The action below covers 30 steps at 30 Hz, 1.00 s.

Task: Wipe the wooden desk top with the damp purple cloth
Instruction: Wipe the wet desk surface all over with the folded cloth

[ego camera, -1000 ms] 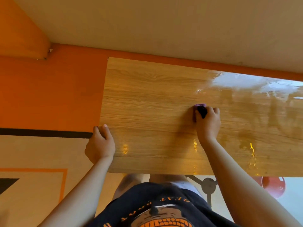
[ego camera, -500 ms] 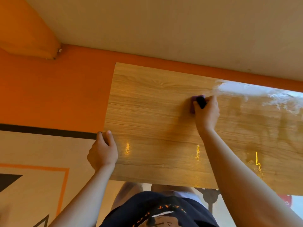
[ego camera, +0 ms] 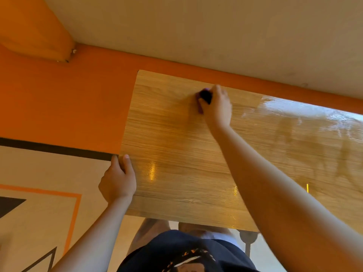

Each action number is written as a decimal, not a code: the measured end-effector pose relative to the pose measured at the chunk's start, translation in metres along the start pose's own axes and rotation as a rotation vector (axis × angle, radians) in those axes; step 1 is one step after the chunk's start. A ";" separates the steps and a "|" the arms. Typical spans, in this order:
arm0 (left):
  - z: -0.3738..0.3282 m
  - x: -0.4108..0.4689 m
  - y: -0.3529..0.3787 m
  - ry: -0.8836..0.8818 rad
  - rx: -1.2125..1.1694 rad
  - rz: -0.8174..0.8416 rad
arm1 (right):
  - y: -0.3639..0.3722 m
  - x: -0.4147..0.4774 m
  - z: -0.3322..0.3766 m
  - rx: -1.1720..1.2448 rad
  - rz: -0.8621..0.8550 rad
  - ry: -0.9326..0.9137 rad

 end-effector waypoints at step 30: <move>0.000 0.000 0.000 0.010 0.026 -0.006 | -0.067 0.022 -0.123 0.008 -0.213 0.202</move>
Point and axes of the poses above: each hand's wrist, its own x-axis towards the middle knuckle, its own y-axis out of the palm, z = x × y, the point moved 2 cm from there along x, towards the middle knuckle, and after that the axes turned 15 degrees about -y, right-handed, at the moved point
